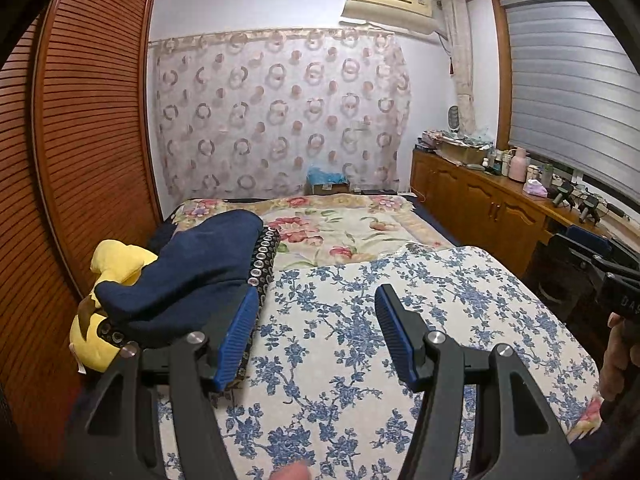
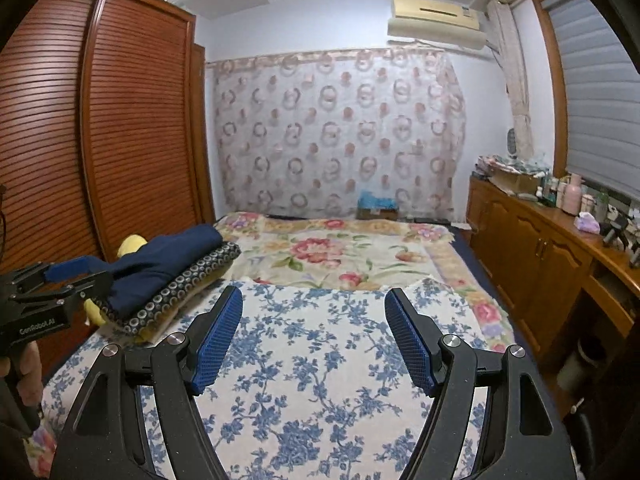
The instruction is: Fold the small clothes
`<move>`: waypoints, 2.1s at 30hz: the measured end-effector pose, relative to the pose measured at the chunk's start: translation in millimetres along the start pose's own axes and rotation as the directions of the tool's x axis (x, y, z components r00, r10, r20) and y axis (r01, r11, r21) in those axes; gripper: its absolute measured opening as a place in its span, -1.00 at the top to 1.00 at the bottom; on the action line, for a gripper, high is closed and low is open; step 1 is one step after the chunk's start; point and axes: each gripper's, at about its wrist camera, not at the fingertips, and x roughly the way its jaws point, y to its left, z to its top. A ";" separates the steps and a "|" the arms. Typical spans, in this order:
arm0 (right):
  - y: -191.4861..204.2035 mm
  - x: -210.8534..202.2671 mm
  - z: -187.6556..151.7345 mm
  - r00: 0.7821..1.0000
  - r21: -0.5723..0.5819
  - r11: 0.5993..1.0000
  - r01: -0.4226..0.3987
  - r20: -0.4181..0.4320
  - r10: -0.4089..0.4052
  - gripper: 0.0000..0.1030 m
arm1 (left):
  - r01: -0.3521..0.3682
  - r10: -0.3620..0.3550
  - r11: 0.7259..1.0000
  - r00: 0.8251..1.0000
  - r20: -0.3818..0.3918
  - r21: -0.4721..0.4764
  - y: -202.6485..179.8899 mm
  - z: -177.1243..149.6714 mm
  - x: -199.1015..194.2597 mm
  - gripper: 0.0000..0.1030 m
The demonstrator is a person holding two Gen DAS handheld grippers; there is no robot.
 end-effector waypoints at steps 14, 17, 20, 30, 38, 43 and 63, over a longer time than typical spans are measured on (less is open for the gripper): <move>-7.0 -0.5 -5.5 1.000 0.023 1.000 0.019 0.000 -0.019 -0.47 | -0.025 0.024 1.000 0.999 0.044 0.010 -7.7 -0.9 -12.3 -0.17; -7.4 -0.6 -5.3 1.000 0.021 1.000 0.019 0.000 -0.019 -0.47 | -0.026 0.026 1.000 0.999 0.042 0.012 -8.7 -1.4 -12.7 -0.17; -6.8 -0.3 -6.0 1.000 0.021 1.000 0.019 -0.002 -0.019 -0.47 | -0.028 0.027 1.000 0.999 0.042 0.012 -9.5 -1.6 -12.5 -0.17; -6.6 -0.7 -5.4 1.000 0.020 1.000 0.020 -0.002 -0.020 -0.47 | -0.029 0.028 1.000 0.999 0.042 0.011 -8.3 -2.1 -12.4 -0.17; -6.7 -1.4 -4.8 1.000 0.021 1.000 0.019 -0.001 -0.019 -0.47 | -0.028 0.027 1.000 0.999 0.042 0.012 -7.8 -1.9 -12.3 -0.17; -6.7 -1.2 -4.8 1.000 0.019 1.000 0.020 -0.003 -0.020 -0.47 | -0.028 0.027 1.000 0.999 0.041 0.011 -8.0 -1.9 -12.6 -0.17; -6.5 -1.9 -7.6 1.000 0.021 1.000 0.020 -0.006 -0.020 -0.47 | -0.025 0.025 1.000 0.999 0.041 0.008 -6.9 -2.8 -13.5 -0.17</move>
